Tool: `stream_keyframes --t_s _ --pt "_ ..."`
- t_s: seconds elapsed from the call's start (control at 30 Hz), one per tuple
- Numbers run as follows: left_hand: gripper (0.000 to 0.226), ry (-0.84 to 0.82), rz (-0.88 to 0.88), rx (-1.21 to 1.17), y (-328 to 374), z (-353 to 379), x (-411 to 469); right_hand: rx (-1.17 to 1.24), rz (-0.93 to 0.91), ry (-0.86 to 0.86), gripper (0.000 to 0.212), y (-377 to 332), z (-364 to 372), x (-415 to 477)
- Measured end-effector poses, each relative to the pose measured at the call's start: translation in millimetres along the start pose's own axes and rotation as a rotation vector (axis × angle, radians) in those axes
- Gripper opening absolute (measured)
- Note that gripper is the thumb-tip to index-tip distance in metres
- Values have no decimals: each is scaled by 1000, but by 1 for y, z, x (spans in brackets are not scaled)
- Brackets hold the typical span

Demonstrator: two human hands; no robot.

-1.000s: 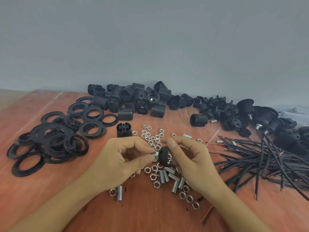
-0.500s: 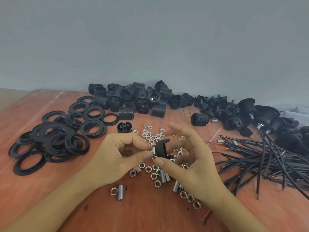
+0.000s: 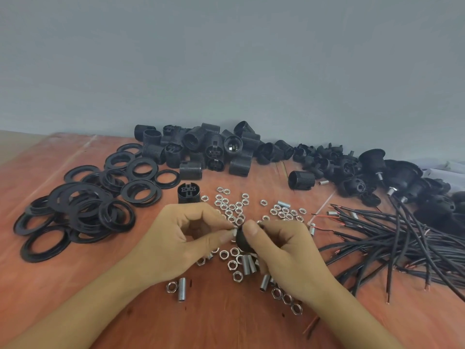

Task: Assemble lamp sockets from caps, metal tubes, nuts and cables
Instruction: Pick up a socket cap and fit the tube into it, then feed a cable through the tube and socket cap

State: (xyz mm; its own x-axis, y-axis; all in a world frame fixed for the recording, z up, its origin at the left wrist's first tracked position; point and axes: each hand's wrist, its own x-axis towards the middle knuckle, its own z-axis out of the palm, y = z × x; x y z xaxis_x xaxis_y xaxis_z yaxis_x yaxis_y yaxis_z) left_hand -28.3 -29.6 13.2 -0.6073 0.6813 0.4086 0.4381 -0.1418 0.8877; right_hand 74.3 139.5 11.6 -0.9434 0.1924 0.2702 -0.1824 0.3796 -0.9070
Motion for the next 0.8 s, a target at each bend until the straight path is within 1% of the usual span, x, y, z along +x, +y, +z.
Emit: stream_keyframes --t_s 0.03,0.07,0.1,0.17,0.2,0.23,0.27,0.33,0.37,0.43,0.47,0.5,0.57,0.63,0.7,0.8 --pt "12 -10 6 -6 0 1 -1 -15 13 37 74 0 0 0" --pt "11 -10 9 -9 0 2 0 -27 10 66 76 0 -1 0" --pt "11 -2 9 -8 0 3 0 -21 -9 84 69 -1 -3 1" --pt "9 16 13 -5 0 2 1 18 -44 59 27 -5 -8 2" --pt "10 23 18 -5 0 1 2 31 -56 23 25 -5 -10 2" --pt "10 25 19 -3 0 0 1 35 -62 -12 30 -3 -11 1" --pt "9 24 19 4 0 0 1 22 -68 -27 28 -1 -11 1" --pt "7 12 22 47 -1 0 -1 -19 -50 -27 25 -3 -7 1" --pt "6 0 22 70 -1 1 -1 -58 -42 -13 29 -2 -7 1" --pt "7 -15 24 85 0 4 -2 -244 -73 66 46 2 -18 7" --pt "8 -12 29 83 0 6 -1 -357 -86 143 51 4 -27 11" --pt "9 -1 32 80 0 7 -1 -454 -70 239 51 6 -41 15" --pt "10 42 26 76 0 7 0 -648 36 402 35 12 -73 19" --pt "9 100 16 74 -2 4 0 -876 204 453 25 21 -99 16" --pt "10 139 10 79 -4 1 1 -1034 368 403 22 27 -113 10" --pt "10 175 15 87 -6 0 2 -1096 518 303 19 28 -116 9"
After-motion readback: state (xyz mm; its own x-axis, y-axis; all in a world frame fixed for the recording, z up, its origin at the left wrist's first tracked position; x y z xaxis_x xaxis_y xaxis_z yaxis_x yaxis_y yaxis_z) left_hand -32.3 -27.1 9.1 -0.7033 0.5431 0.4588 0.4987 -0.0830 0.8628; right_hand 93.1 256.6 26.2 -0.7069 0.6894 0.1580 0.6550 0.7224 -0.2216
